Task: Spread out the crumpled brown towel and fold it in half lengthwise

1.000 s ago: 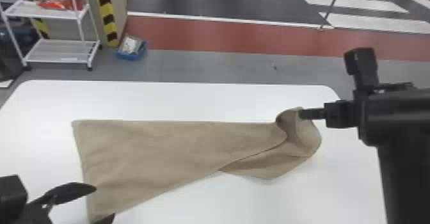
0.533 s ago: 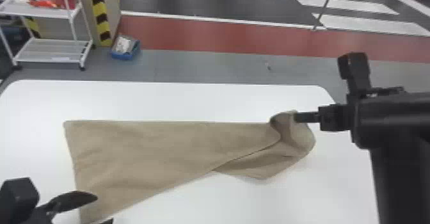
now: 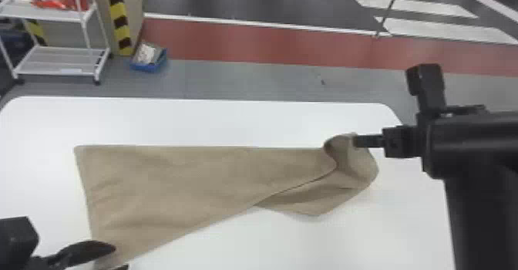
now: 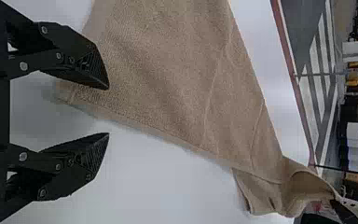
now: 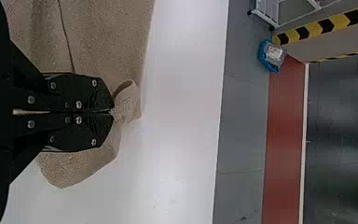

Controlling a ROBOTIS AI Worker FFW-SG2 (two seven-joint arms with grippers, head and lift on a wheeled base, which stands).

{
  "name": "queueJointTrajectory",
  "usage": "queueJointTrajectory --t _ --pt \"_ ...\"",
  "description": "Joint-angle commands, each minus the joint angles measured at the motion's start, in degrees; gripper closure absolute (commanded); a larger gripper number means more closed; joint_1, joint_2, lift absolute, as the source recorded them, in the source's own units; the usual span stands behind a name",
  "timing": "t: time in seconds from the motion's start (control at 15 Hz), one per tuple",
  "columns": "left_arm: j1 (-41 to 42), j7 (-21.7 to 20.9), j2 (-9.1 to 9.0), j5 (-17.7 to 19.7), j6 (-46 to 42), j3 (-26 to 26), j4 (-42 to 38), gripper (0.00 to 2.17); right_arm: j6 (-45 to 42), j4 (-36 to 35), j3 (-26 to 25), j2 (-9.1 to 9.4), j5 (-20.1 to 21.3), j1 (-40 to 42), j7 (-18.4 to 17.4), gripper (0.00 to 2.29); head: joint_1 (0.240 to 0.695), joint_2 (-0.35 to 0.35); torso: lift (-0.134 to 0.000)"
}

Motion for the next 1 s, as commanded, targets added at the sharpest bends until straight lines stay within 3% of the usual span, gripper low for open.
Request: queueJointTrajectory --t 0.0,0.07,0.2,0.33,0.47,0.73,0.8,0.93 --pt "0.00 -0.09 0.04 -0.08 0.41 0.32 0.36 0.64 0.12 -0.08 -0.07 0.16 0.00 -0.06 0.01 1.63 0.695 -0.180 -0.124" --pt "0.00 -0.27 0.04 0.01 0.59 0.32 0.45 0.66 0.12 0.01 -0.07 0.16 0.09 -0.06 0.01 1.63 0.695 -0.177 -0.124" --pt "-0.35 -0.36 0.04 0.01 1.12 0.40 0.63 1.16 0.12 -0.08 -0.16 0.25 0.09 0.03 0.01 1.63 0.695 -0.174 -0.124" --pt "-0.53 -0.44 0.04 0.01 1.47 0.67 0.63 1.18 0.12 -0.08 -0.16 0.33 0.09 0.11 0.01 1.63 0.695 -0.173 -0.124" --pt "-0.70 -0.09 -0.14 0.10 1.47 1.28 0.36 1.54 0.12 -0.17 -0.25 0.42 0.00 0.20 0.01 1.63 0.695 -0.170 -0.124" --pt "-1.58 -0.80 -0.49 1.94 5.86 5.68 -5.79 1.55 -0.18 -2.80 -1.13 0.25 -0.26 0.99 0.62 1.63 0.695 -0.153 -0.124" --pt "-2.72 -1.41 -0.49 2.82 9.03 7.17 -8.25 1.55 -3.69 -3.77 -1.92 -0.19 -0.53 1.87 1.41 1.63 0.695 -0.144 -0.124" --pt "-7.38 -2.29 -0.49 3.35 15.88 9.28 -11.68 1.55 -18.10 -4.30 -4.29 -1.78 -2.55 3.98 6.77 1.63 0.695 -0.124 -0.124"
